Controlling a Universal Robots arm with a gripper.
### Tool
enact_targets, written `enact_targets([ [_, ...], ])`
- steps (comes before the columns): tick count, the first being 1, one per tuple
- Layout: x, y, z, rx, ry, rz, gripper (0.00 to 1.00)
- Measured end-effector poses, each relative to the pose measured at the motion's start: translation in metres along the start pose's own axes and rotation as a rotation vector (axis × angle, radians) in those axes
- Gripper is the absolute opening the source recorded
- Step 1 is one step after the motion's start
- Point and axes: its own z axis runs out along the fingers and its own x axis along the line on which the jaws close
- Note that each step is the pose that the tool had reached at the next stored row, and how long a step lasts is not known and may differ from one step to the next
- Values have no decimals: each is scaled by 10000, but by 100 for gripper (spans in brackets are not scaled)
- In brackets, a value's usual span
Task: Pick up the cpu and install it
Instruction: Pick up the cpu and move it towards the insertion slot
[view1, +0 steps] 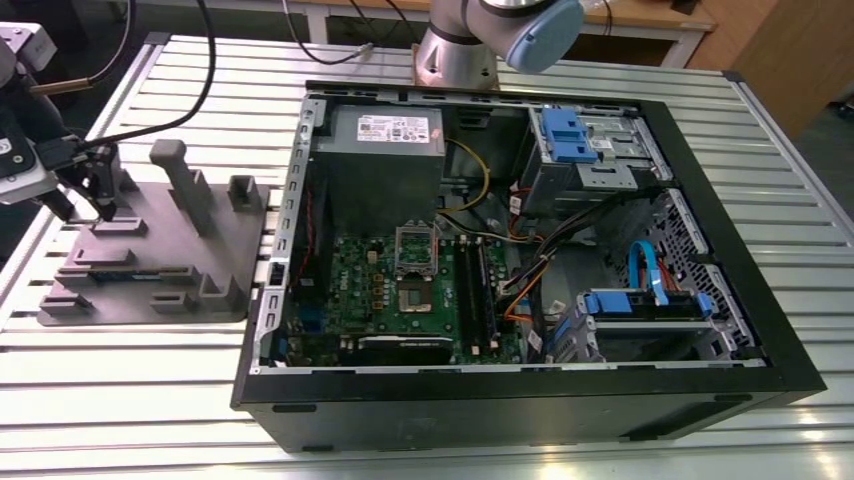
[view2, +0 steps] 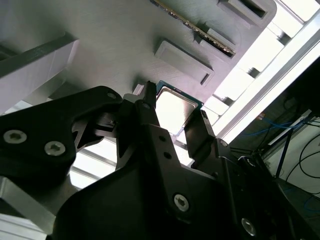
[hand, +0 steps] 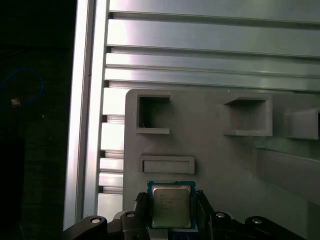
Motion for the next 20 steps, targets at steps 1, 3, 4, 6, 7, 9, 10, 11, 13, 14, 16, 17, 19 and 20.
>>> enact_targets([
  [1, 0, 0, -2, 0, -1, 0, 47],
  [3, 0, 0, -9, 0, 1, 0, 47],
  [4, 0, 0, -11, 0, 0, 0, 47],
  [6, 0, 1, -14, 0, 0, 0, 47],
  [7, 0, 1, -17, 0, 0, 0, 47],
  [9, 0, 1, -22, 1, 2, 0, 47],
  [10, 0, 1, -25, 1, 1, 0, 47],
  [11, 0, 1, -28, 0, 0, 0, 47],
  [13, 0, 1, -33, -1, -1, 0, 47],
  [14, 0, 1, -37, 0, 0, 0, 47],
  [16, 0, 2, -43, -1, -1, 0, 47],
  [17, 0, 2, -45, -1, -1, 0, 47],
  [19, 0, 2, -51, 0, 0, 0, 47],
  [20, 0, 2, -53, 0, 0, 0, 47],
])
